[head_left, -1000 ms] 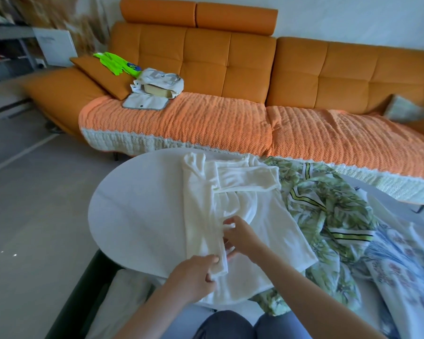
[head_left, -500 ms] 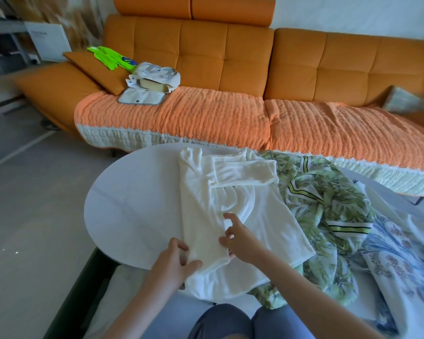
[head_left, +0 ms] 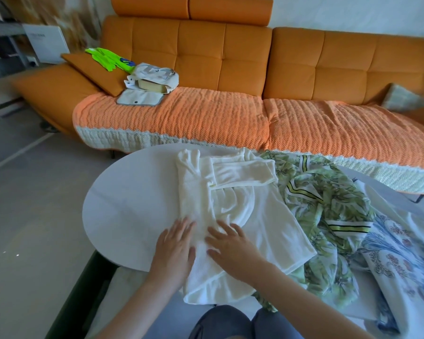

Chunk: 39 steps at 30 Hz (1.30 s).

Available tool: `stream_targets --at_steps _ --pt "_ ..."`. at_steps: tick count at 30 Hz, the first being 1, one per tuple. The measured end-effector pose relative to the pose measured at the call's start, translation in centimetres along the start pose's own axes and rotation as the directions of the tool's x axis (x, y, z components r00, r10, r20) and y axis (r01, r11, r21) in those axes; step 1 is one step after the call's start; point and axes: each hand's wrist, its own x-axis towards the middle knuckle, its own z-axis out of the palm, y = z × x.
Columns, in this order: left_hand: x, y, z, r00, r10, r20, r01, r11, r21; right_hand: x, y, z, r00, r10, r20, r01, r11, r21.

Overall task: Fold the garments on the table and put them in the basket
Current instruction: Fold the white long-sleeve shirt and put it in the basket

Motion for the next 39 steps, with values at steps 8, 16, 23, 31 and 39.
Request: stream_targets --at_steps 8,16,23,31,39 --pt "7.8 -0.5 -2.5 0.999 -0.013 -0.029 0.009 0.994 -0.106 1.6 4.0 -2.4 0.952 0.301 -0.053 -0.192 0.723 0.664" --pt "17.9 4.1 0.9 0.919 0.010 0.394 -0.006 1.000 -0.011 5.3 18.9 -4.7 0.571 0.795 0.205 -0.624 0.257 0.738" --pt "17.9 3.5 6.8 0.889 -0.034 0.457 -0.003 0.997 0.081 8.7 22.6 -3.2 0.471 0.808 0.354 -0.710 0.110 0.695" --pt "19.3 2.8 5.5 0.815 -0.015 0.579 -0.004 0.999 0.032 10.5 21.4 -2.7 0.588 0.808 0.022 -0.611 0.427 0.666" --pt "21.5 1.2 2.8 0.934 -0.210 0.288 0.355 0.497 -0.792 13.8 15.8 -4.4 0.838 0.517 -0.174 -0.423 0.818 0.391"
